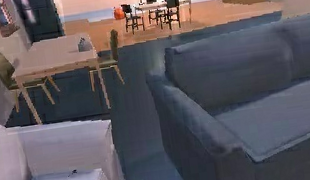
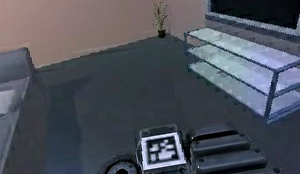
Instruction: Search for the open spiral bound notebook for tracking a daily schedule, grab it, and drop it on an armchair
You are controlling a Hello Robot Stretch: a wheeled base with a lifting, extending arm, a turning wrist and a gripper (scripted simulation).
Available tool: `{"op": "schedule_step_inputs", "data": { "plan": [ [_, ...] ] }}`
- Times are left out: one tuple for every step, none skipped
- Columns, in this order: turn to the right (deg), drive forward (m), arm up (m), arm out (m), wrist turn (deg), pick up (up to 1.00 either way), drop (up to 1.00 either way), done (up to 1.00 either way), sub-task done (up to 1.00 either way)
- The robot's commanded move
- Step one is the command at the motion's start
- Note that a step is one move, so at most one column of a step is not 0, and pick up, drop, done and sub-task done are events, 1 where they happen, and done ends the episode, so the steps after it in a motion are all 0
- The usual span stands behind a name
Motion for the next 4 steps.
{"op": "schedule_step_inputs", "data": {
  "plan": [
    [-45.0, 0.0, 0.0, 0.0, 0.0, 0.0, 0.0, 0.0, 0.0],
    [-24.0, 0.0, 0.0, 0.0, 0.0, 0.0, 0.0, 0.0, 0.0],
    [45.0, 0.0, 0.0, 0.0, 0.0, 0.0, 0.0, 0.0, 0.0],
    [45.0, 0.0, 0.0, 0.0, 0.0, 0.0, 0.0, 0.0, 0.0]
  ]
}}
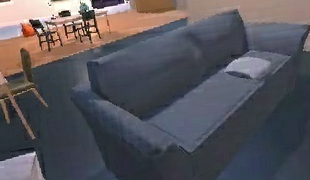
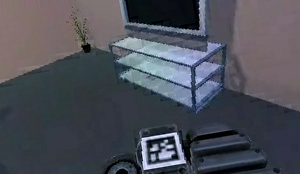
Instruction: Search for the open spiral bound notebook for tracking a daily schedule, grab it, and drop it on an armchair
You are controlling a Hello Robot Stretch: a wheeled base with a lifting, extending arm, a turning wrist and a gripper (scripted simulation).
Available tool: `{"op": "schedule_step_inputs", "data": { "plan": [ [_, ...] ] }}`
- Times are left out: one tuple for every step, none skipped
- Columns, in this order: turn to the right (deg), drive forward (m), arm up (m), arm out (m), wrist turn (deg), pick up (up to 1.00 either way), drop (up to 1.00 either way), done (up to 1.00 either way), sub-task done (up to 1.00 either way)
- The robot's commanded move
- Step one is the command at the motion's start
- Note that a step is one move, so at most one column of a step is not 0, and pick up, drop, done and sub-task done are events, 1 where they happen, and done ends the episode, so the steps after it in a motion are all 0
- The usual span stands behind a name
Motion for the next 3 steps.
{"op": "schedule_step_inputs", "data": {
  "plan": [
    [45.0, 0.0, 0.0, 0.0, 0.0, 0.0, 0.0, 0.0, 0.0],
    [27.0, 0.0, 0.0, 0.0, 0.0, 0.0, 0.0, 0.0, 0.0],
    [3.0, 0.0, 0.0, 0.0, 0.0, 0.0, 0.0, 0.0, 0.0]
  ]
}}
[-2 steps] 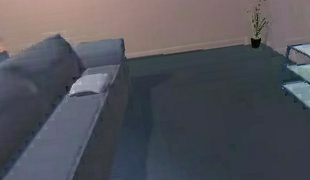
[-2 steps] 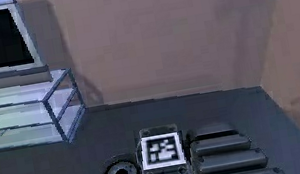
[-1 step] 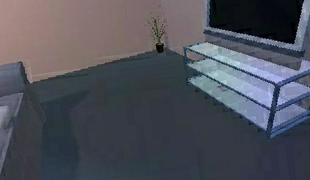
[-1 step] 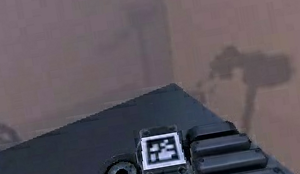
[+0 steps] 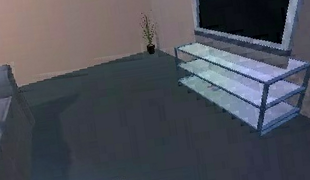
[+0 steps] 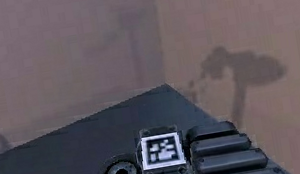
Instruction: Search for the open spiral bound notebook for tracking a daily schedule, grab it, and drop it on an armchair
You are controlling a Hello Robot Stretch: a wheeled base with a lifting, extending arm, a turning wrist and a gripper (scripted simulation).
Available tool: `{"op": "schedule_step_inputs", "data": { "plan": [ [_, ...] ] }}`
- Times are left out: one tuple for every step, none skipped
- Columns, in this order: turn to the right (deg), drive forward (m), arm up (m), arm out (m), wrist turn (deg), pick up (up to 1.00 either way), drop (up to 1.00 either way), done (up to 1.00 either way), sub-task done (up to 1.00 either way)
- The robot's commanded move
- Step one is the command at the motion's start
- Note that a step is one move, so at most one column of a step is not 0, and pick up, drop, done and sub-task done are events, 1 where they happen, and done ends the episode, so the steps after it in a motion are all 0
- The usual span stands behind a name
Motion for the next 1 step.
{"op": "schedule_step_inputs", "data": {
  "plan": [
    [-45.0, 0.0, 0.0, 0.0, 0.0, 0.0, 0.0, 0.0, 0.0]
  ]
}}
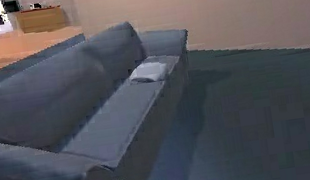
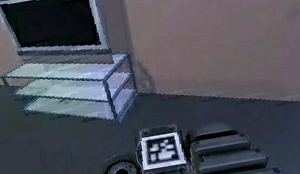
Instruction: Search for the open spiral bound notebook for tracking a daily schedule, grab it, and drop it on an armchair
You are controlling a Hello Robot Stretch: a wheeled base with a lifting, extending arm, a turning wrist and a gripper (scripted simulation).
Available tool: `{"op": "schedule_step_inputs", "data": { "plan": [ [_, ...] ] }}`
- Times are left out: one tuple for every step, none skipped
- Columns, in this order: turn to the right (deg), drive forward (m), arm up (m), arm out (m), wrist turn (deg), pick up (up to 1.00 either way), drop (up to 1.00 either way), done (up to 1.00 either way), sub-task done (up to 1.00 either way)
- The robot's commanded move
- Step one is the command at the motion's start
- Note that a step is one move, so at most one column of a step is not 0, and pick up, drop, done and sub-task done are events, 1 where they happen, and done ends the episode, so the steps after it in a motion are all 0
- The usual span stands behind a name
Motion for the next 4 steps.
{"op": "schedule_step_inputs", "data": {
  "plan": [
    [-45.0, 0.0, 0.0, 0.0, 0.0, 0.0, 0.0, 0.0, 0.0],
    [-9.0, 0.0, 0.0, 0.0, 0.0, 0.0, 0.0, 0.0, 0.0],
    [-3.0, 0.0, 0.0, 0.0, 0.0, 0.0, 0.0, 0.0, 0.0],
    [0.0, 0.7, 0.0, 0.0, 0.0, 0.0, 0.0, 0.0, 0.0]
  ]
}}
